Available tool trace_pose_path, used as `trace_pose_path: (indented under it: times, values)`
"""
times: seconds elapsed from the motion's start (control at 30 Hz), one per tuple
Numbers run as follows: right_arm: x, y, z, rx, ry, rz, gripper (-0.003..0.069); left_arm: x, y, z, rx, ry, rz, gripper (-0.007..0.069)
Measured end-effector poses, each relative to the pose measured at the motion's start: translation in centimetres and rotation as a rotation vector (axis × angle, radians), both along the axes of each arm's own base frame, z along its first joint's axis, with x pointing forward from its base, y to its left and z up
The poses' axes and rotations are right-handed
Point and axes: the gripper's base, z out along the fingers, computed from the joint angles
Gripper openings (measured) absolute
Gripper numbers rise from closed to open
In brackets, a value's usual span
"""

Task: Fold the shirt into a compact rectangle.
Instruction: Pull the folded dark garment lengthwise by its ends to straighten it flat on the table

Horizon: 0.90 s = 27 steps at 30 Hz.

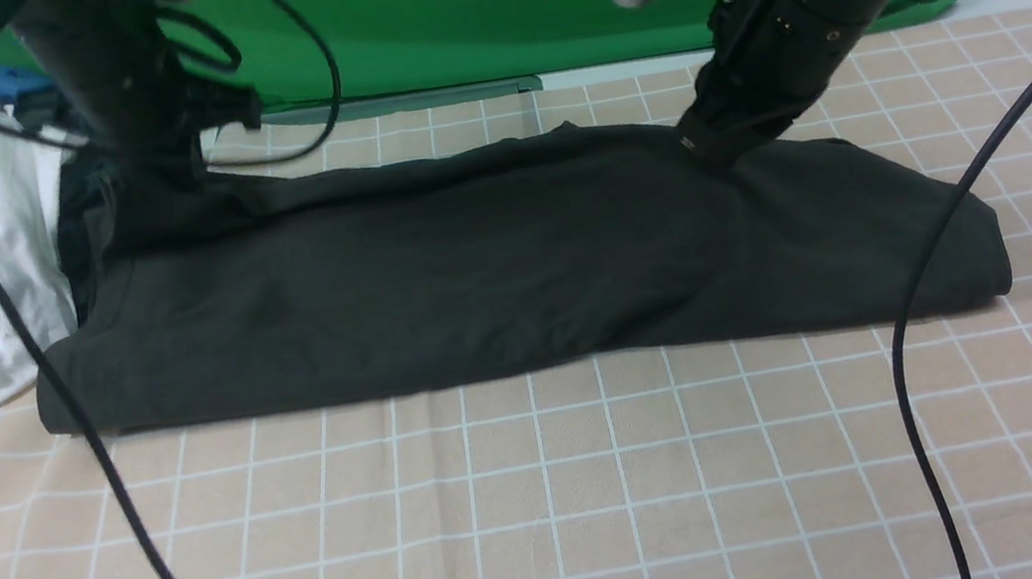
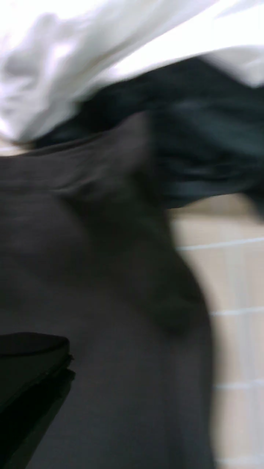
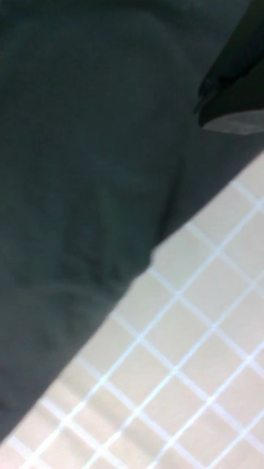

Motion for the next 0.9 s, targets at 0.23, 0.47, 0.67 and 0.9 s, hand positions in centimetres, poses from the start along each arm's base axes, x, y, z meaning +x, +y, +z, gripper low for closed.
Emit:
trace_pose_path:
  times: [0.23,0.47,0.67,0.9]
  values:
    - [-0.8,-2.1,2.7,-0.013,-0.041,-0.055,0.0038,-3.1,2.0,-1.5,-0.085,-0.027,0.063,0.0018]
    - [-1.5,-2.5,4.6,0.01,-0.091,-0.08,0.0038,1.6,6.3,-7.0,-0.159,-0.253,0.195,0.0018]
    - [-1.7,-2.5,4.7,0.012,-0.079,-0.088,0.0036,2.9,9.6,-6.7,-0.178,-0.298,0.312,0.0018]
    - [-3.4,-3.4,6.6,-0.01,-0.058,-0.115,0.0036,-0.4,10.7,1.9,-0.134,-0.336,0.287,0.0018]
